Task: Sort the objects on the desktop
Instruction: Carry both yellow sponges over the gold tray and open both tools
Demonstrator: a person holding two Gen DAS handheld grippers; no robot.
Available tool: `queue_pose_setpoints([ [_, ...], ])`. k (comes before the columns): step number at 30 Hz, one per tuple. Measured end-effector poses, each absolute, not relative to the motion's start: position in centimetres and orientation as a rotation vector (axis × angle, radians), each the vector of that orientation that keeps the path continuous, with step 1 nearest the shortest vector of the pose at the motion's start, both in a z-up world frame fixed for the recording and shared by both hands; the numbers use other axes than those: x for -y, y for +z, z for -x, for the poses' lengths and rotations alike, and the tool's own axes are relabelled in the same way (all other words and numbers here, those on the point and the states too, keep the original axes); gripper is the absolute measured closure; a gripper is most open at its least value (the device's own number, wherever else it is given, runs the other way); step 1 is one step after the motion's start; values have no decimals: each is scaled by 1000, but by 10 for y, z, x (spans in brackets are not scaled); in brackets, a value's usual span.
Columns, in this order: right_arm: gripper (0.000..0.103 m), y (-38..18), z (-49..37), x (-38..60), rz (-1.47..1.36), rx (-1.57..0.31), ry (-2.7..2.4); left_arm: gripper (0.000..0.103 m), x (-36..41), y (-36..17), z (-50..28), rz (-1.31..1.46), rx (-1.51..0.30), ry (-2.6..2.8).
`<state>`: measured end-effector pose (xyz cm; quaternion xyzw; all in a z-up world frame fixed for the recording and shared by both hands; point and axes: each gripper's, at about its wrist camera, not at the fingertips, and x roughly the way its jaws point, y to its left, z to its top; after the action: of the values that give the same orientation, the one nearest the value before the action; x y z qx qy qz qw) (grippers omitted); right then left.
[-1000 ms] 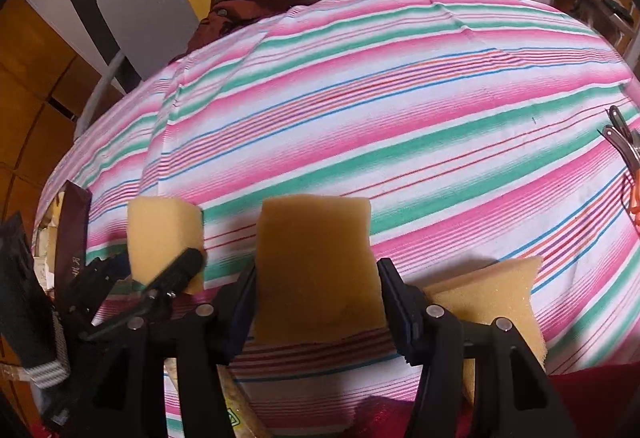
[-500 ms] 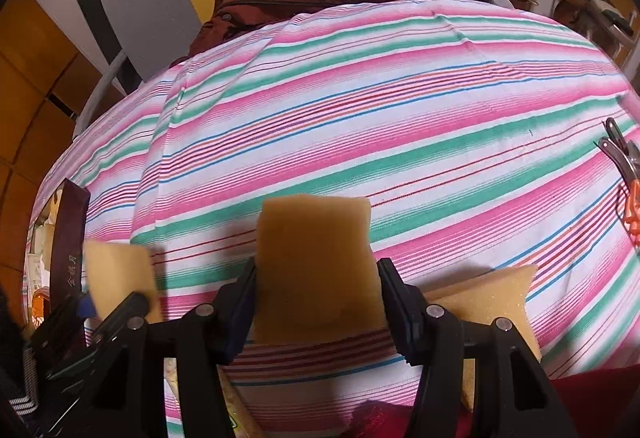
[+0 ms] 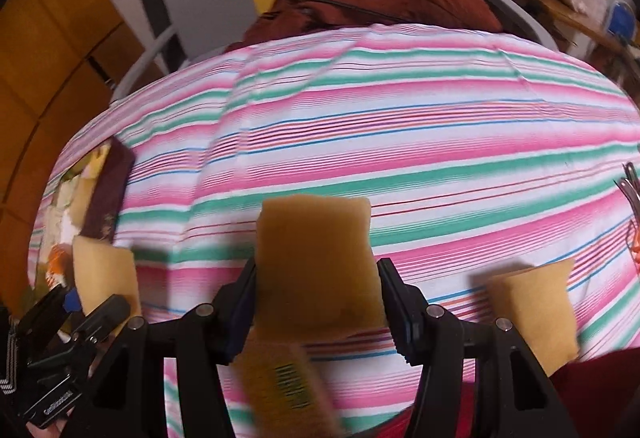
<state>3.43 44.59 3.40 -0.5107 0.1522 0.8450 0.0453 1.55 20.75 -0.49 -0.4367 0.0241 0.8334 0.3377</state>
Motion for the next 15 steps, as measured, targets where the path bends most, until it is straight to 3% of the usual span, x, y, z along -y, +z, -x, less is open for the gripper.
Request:
queue_pose_setpoints([
  [15,45,79,-27,-302,1595,-362,2882,53,-79,26,-27,1086,129,2331],
])
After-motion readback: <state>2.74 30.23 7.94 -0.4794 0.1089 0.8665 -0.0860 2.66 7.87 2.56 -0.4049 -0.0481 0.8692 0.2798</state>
